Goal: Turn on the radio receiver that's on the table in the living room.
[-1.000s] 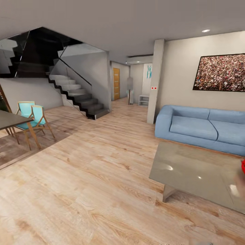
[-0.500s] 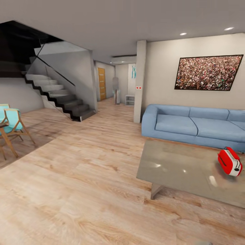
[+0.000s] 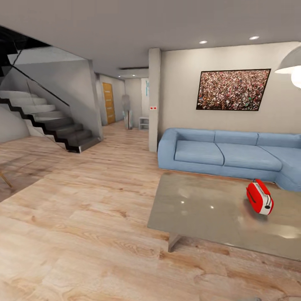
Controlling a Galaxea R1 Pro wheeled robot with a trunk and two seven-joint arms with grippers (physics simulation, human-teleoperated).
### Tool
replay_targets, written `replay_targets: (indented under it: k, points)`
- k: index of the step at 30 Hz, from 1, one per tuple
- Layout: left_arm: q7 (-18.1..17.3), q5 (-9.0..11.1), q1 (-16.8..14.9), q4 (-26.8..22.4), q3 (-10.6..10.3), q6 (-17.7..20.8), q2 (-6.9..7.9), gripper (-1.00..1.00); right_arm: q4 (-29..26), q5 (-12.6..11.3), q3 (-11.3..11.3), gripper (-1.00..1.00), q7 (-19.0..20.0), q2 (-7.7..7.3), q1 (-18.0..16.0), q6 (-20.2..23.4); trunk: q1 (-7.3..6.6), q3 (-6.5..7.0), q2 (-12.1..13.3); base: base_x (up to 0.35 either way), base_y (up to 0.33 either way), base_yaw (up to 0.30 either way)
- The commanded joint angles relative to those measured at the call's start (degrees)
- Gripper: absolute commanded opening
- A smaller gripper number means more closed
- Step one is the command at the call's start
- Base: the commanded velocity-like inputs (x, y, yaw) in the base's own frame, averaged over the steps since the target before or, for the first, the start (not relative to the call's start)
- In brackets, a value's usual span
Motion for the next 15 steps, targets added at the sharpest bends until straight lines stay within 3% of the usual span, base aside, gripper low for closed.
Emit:
replay_targets:
  k: [1,8,15]
  points:
    - [0.0,0.0,0.0,0.0,0.0,0.0,0.0,1.0,0.0,0.0,0.0,1.0,0.0,0.0,0.0,0.0,0.0,0.0,0.0,0.235,-0.262,-0.175]
    - [0.0,0.0,0.0,0.0,0.0,0.0,0.0,1.0,0.0,0.0,0.0,1.0,0.0,0.02,0.0,0.0,0.0,0.0,0.0,0.216,-0.276,-0.165]
    - [0.0,0.0,0.0,0.0,0.0,0.0,0.0,1.0,0.0,0.0,0.0,1.0,0.0,0.0,0.0,0.0,0.0,0.0,0.0,0.132,-0.213,-0.039]
